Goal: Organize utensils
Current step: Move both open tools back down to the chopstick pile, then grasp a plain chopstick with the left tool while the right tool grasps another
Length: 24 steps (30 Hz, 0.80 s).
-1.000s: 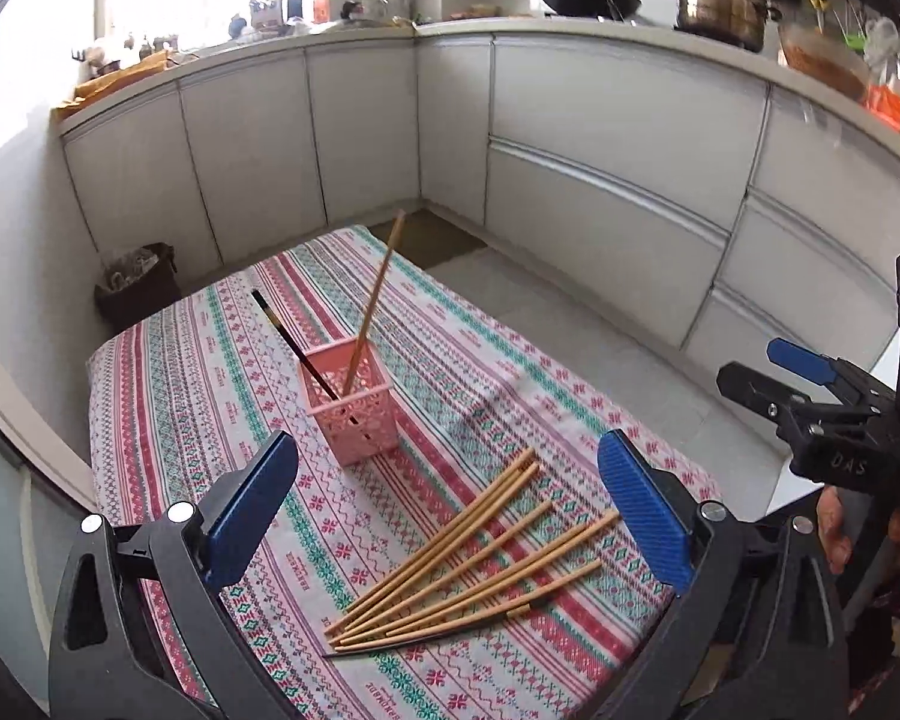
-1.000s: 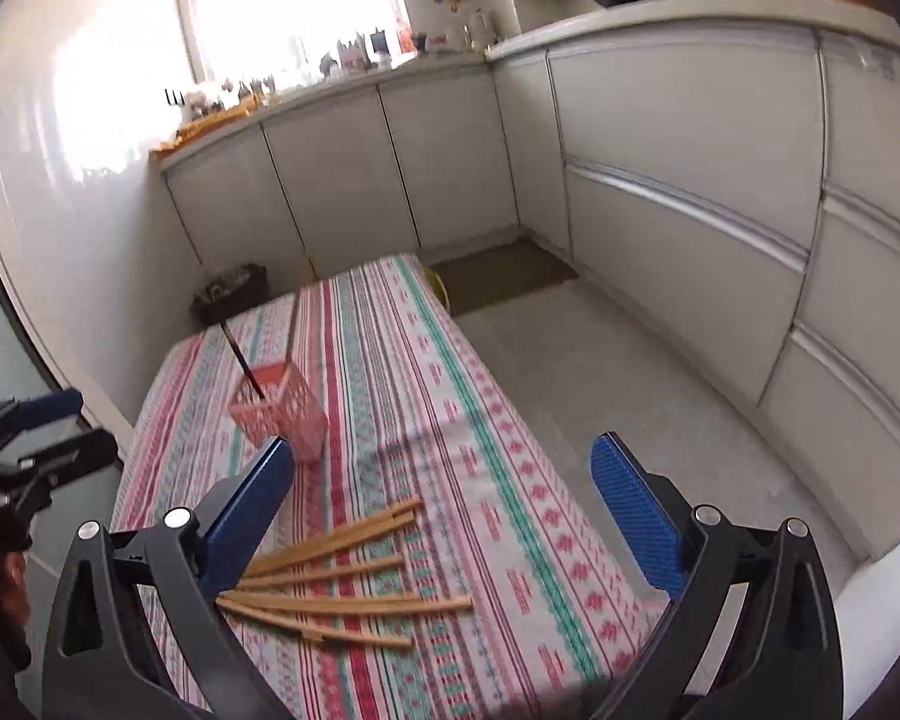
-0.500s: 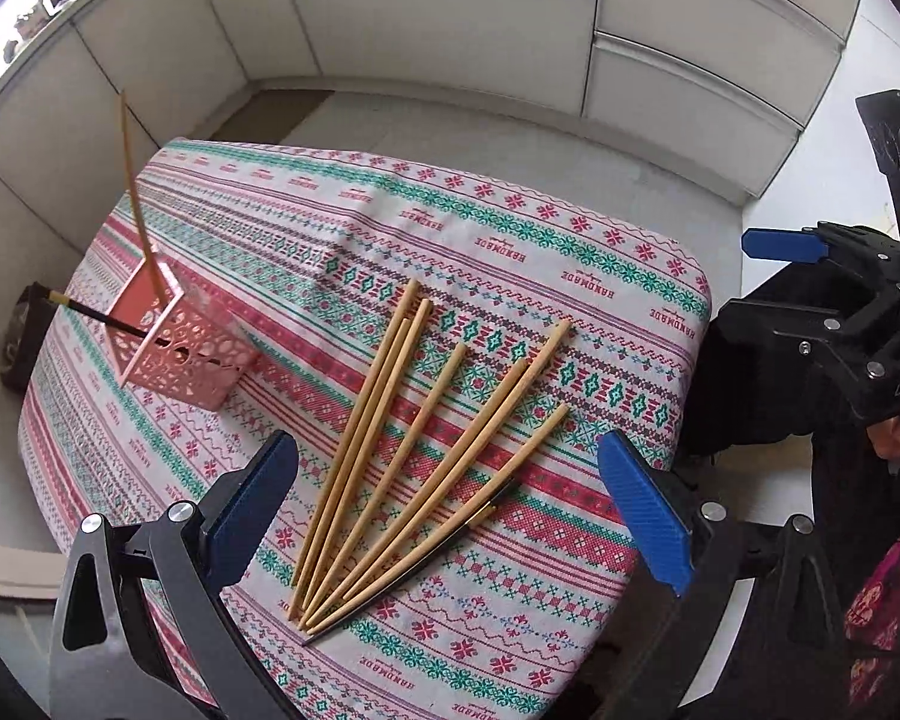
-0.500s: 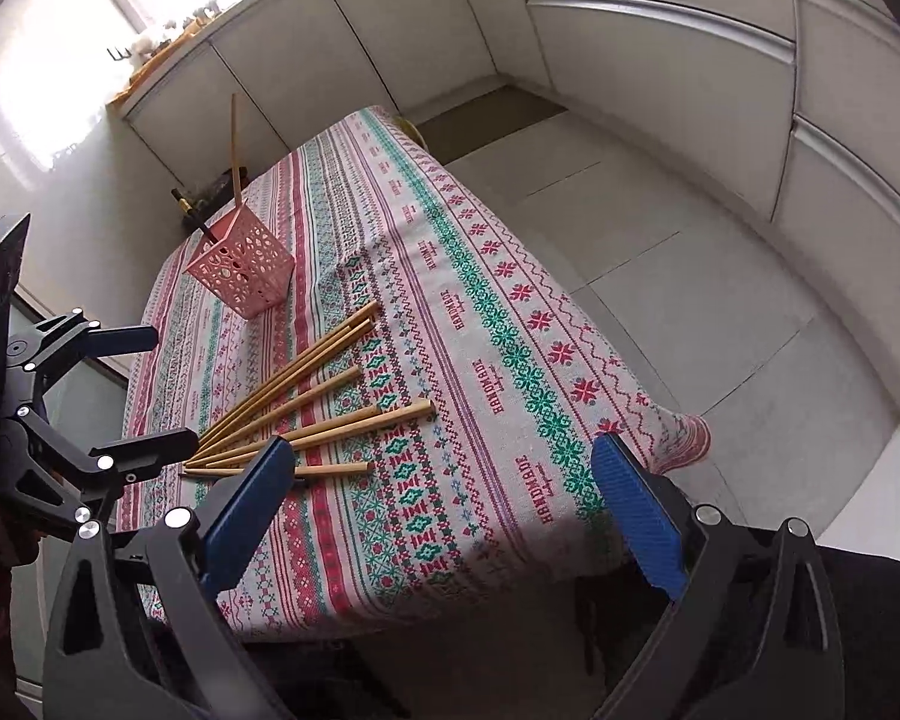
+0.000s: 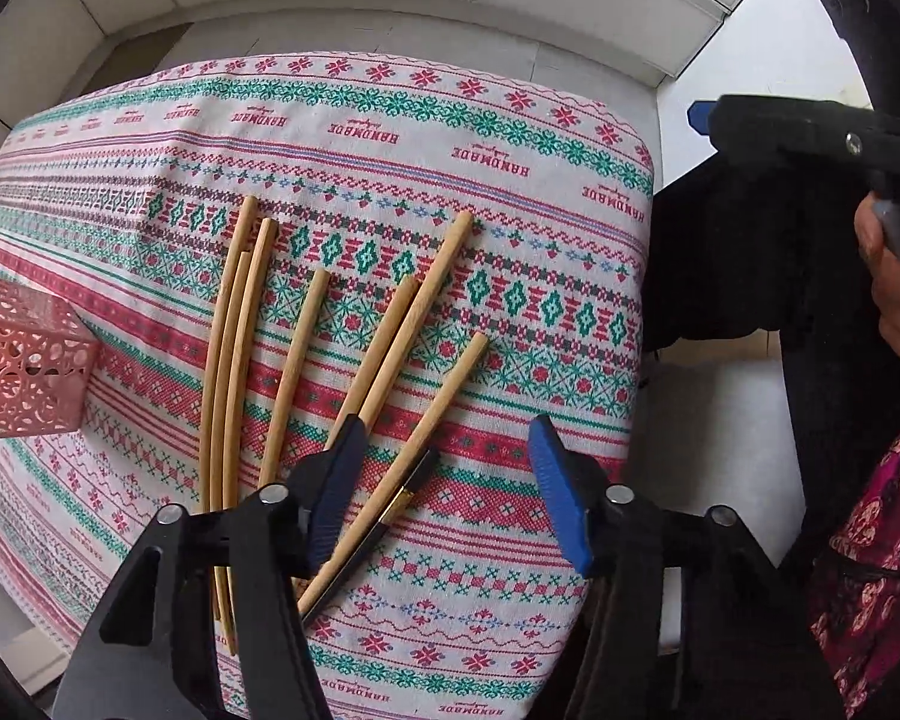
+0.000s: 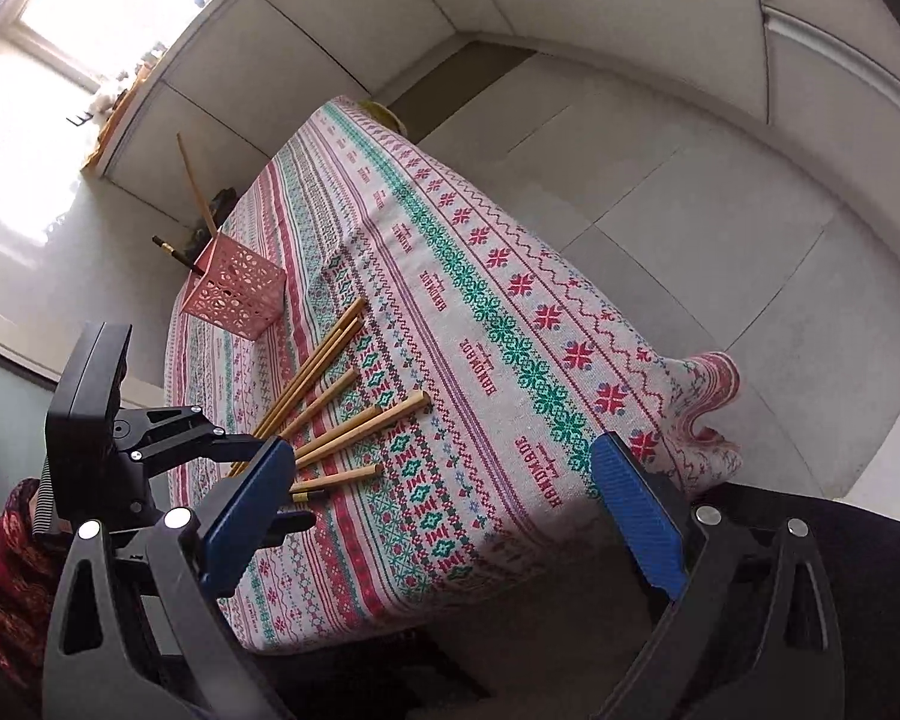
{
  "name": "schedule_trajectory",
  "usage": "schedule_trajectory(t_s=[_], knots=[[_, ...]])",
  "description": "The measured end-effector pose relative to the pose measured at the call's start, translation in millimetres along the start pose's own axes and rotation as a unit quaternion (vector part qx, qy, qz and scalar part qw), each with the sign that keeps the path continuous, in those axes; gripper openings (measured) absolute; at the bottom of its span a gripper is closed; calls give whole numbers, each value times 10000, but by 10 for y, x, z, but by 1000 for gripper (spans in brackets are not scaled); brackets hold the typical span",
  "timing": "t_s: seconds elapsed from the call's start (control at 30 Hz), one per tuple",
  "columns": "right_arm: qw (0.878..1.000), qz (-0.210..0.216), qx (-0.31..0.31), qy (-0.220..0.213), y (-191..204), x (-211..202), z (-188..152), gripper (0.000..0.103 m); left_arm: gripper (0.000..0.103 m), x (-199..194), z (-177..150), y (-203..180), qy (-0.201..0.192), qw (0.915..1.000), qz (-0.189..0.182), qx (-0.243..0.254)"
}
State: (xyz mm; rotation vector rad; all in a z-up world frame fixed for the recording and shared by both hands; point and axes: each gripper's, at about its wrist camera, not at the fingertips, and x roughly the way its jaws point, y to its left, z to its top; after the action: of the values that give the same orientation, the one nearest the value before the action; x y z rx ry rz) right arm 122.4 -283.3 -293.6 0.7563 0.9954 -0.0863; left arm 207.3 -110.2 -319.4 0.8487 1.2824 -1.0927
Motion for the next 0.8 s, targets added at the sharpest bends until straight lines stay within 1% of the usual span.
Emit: schedule_trajectory(t_s=[0.07,0.13,0.17,0.23,0.3,0.33,0.43,0.5,0.57,0.67,0.73,0.8], knots=[[10000,15,83,16,-27,4,11,96,41,19,71,5,69,9998,-134,102],[10000,6,91,3,-32,2,21,96,39,29,142,-40,111,9987,-411,295],[10000,6,87,-1,-32,2,28,96,39,49,175,-68,156,9981,-440,390],[10000,13,87,22,-37,11,39,96,39,120,212,-86,322,9975,-352,522],[9999,19,100,53,-53,20,50,96,37,162,228,-70,410,9972,-205,595],[9999,25,121,63,-62,23,54,96,34,150,243,-47,384,9974,-184,581],[9997,17,245,91,-111,33,73,96,28,73,330,46,197,9984,-196,490],[9993,30,355,124,-152,44,82,96,25,62,418,88,165,9982,-208,544],[9990,61,417,140,-180,46,92,96,25,104,534,111,224,9974,-201,654],[9992,-9,403,56,-209,18,107,96,25,178,685,112,258,9960,-245,821],[9988,-12,476,65,-247,17,123,96,25,238,781,79,275,9950,-285,922],[9983,12,575,101,-282,26,142,96,25,342,898,-8,356,9936,-233,1050]])
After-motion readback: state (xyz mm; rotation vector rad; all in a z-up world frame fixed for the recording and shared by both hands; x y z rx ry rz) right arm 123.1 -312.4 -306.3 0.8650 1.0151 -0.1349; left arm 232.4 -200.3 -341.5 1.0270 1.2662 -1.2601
